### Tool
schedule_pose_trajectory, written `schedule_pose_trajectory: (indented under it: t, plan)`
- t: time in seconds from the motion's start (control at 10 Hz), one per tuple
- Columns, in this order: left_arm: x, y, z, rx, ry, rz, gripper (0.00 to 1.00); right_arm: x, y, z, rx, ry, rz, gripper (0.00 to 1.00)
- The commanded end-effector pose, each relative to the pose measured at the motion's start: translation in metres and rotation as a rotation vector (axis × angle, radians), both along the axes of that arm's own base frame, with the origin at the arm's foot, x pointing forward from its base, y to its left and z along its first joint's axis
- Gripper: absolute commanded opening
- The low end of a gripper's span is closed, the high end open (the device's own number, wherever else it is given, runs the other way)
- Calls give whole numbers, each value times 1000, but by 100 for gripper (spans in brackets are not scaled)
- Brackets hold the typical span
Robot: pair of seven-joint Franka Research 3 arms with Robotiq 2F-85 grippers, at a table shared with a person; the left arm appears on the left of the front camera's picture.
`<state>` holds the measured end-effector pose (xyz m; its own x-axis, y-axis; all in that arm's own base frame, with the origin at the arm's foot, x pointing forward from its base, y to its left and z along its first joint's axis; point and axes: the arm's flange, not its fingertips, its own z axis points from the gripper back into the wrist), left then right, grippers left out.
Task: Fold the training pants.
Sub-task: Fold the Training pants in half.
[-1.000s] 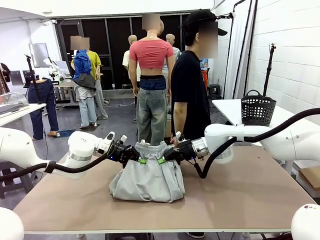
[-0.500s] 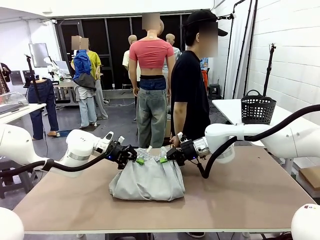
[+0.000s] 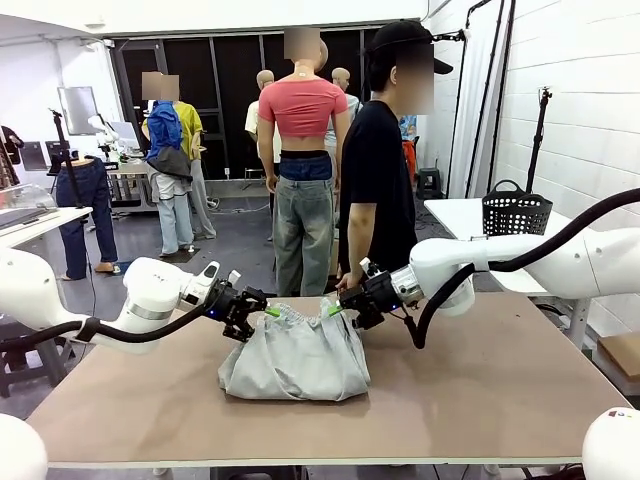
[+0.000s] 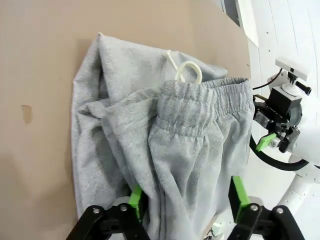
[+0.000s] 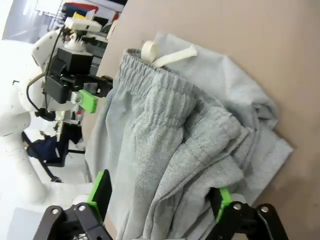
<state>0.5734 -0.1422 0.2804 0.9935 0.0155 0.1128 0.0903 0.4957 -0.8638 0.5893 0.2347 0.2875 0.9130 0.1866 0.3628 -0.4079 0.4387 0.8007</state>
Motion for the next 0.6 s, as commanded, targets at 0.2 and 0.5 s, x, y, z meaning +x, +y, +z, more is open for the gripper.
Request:
schedule_pose_trajectory:
  t: [0.2,0.5]
  plan:
    - [-33,41,45,65,-70,127,100,-4,-17,41,-132,-70,-96,100]
    - [-53,56,73,86,-141,158,100,-15,-27,73,-152,-126,-95,100]
